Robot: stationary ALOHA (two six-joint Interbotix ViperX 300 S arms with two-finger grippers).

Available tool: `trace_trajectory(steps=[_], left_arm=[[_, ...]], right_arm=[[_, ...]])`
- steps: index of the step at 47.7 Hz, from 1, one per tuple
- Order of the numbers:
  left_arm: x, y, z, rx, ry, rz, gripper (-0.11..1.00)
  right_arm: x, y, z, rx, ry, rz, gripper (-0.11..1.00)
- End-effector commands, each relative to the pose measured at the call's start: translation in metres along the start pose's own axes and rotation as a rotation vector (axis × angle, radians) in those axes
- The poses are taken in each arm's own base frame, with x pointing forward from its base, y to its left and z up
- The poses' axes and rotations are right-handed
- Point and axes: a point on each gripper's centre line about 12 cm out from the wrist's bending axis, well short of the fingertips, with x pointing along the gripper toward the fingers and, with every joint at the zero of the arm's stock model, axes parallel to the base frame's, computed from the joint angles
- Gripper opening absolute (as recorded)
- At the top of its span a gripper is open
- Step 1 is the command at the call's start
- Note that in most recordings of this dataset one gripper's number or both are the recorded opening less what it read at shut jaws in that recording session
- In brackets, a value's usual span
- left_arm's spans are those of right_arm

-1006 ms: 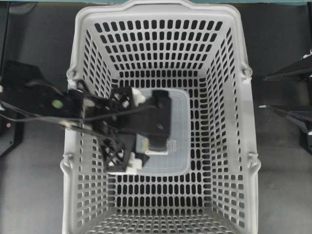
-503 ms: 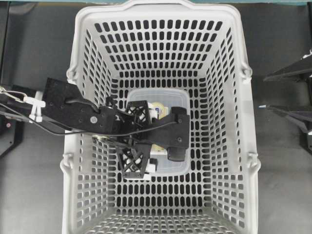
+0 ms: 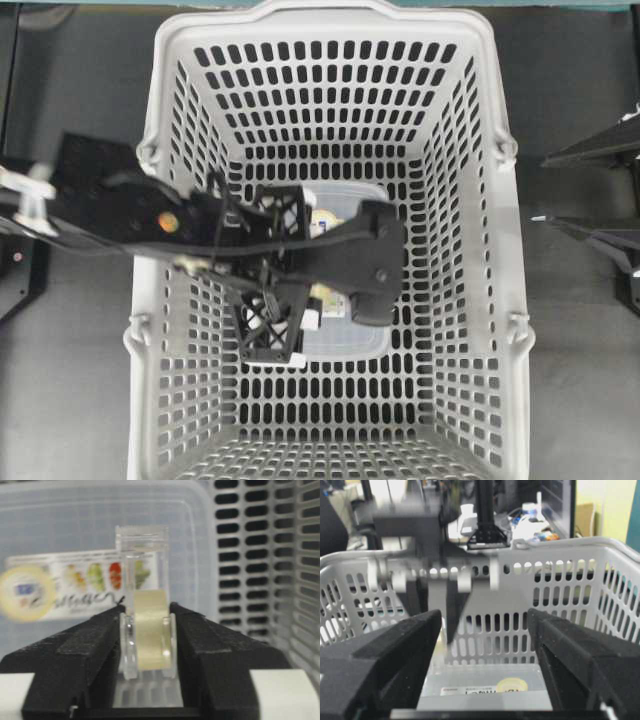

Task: Pick up the tape dispenser from the shopping basket with the left arm.

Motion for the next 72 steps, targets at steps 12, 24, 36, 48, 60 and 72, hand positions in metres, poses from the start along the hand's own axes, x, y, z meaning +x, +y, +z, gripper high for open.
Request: trace_trajectory(steps=[12,24,36,48,60,72], left_arm=[[-0.088,0.001,0.034,-0.011,-0.071,0.000,0.29],[-0.079,0.001,0.031,-0.011,-0.065,0.001,0.29],[-0.073,0.001,0.034,-0.010,-0.116,-0.005,0.29],[-0.057,0.002,0.019,-0.020,-0.127,-0.007,0.29],[-0.050,0.000,0.016,-0.013,-0.147,-0.012,0.29],[-0.048,0.000,0.017,-0.005,-0.150,-0.011,0.29]], right_arm=[[0.001,0.000,0.003,0.002,-0.011,0.001,0.67],[0.000,0.000,0.004,0.002,-0.017,0.001,0.67],[0.000,0.000,0.005,0.002,-0.018,0.002,0.67],[-0.001,0.000,0.006,0.002,-0.026,0.002,0.67],[-0.003,0.000,0.007,0.002,-0.032,0.002,0.67],[-0.003,0.000,0.006,0.002,-0.029,0.002,0.67]])
